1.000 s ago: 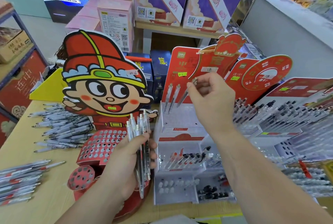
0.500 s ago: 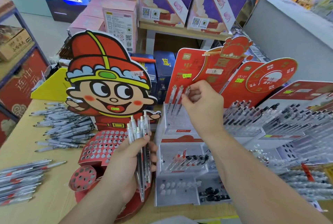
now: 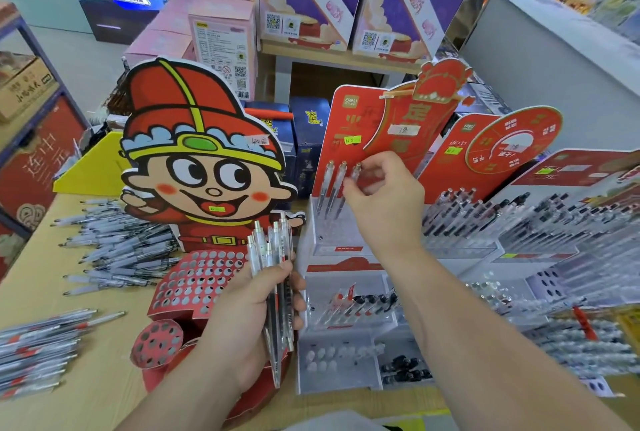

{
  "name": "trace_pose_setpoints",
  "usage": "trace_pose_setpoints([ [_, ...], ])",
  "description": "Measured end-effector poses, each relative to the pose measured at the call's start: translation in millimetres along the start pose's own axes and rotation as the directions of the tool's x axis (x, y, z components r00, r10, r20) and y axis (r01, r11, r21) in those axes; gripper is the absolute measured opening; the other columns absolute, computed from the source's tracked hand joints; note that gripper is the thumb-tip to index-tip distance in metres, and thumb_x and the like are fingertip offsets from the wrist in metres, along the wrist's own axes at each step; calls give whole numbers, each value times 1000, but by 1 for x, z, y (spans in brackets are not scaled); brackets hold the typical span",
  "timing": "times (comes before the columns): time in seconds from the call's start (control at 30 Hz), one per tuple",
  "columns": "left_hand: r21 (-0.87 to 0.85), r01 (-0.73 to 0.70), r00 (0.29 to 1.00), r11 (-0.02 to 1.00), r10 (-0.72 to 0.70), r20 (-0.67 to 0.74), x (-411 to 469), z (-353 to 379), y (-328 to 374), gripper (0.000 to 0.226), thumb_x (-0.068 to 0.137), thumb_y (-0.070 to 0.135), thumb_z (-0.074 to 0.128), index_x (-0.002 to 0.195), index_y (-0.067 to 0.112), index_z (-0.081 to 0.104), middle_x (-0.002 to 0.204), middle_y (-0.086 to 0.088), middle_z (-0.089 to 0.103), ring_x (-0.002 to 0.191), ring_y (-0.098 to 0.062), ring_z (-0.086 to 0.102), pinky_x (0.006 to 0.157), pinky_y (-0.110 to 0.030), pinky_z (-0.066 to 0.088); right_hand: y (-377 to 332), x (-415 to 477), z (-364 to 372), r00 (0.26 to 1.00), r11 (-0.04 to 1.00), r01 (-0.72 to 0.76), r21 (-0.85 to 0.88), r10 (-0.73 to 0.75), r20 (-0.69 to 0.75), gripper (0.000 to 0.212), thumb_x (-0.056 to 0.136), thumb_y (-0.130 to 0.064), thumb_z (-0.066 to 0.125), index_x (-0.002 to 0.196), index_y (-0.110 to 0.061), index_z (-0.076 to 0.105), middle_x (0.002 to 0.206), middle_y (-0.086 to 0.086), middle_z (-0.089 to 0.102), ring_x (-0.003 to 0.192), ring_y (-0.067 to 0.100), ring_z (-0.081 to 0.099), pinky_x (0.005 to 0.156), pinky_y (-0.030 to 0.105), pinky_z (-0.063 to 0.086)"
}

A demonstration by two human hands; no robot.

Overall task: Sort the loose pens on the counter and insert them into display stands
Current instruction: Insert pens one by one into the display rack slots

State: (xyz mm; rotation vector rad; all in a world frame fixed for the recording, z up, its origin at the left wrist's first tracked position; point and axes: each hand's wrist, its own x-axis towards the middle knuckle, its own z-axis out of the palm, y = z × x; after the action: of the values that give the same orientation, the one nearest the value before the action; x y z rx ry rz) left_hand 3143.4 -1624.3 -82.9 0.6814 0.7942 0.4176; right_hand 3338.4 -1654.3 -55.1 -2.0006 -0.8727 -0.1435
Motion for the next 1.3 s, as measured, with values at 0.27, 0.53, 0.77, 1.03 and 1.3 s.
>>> trace_pose_setpoints([
  [0.27, 140, -22, 996, 990, 8, 94, -4, 0, -2, 18, 98, 11, 57, 110, -3, 57, 79, -16, 63, 56, -22, 57, 47, -31, 47, -8, -40, -25, 929, 940, -267, 212, 193, 315, 7, 88, -22, 75, 84, -26, 70, 74, -7, 68, 70, 14, 65, 66, 35, 59],
  [0.53, 151, -53, 980, 987, 22, 199, -10, 13, -1, 23, 88, 14, 62, 105, -1, 60, 77, -17, 63, 54, -21, 55, 45, -30, 46, -14, -49, -34, 719, 834, -480, 272, 196, 667, 17, 89, -20, 76, 85, -4, 73, 71, 7, 68, 64, 12, 62, 58, 29, 48],
  [0.77, 66, 35, 998, 997, -39, 50, 3, 12, -9, 28, 96, 12, 61, 122, 3, 63, 90, -21, 68, 60, -26, 61, 51, -32, 48, -10, -36, -53, 789, 733, -551, 400, 300, 537, 7, 88, -7, 74, 84, -3, 70, 74, 15, 71, 65, 22, 68, 56, 28, 53],
  [1.03, 50, -8, 1000, 999, 9, -12, 6, 6, -11, 25, 99, 13, 58, 123, 8, 62, 86, -16, 69, 62, -23, 60, 54, -34, 48, 0, 3, -68, 989, 938, -145, 315, 146, 21, 11, 90, -16, 74, 83, -19, 67, 71, 3, 72, 66, 20, 73, 60, 39, 61],
  [1.3, 40, -28, 1000, 999, 29, -10, 2, 7, -7, 22, 99, 13, 57, 120, 10, 63, 82, -14, 67, 59, -22, 59, 51, -33, 50, 7, 8, -46, 996, 986, 35, 162, -21, -87, 11, 90, -27, 73, 85, -31, 64, 75, -6, 69, 70, 16, 70, 65, 44, 58],
])
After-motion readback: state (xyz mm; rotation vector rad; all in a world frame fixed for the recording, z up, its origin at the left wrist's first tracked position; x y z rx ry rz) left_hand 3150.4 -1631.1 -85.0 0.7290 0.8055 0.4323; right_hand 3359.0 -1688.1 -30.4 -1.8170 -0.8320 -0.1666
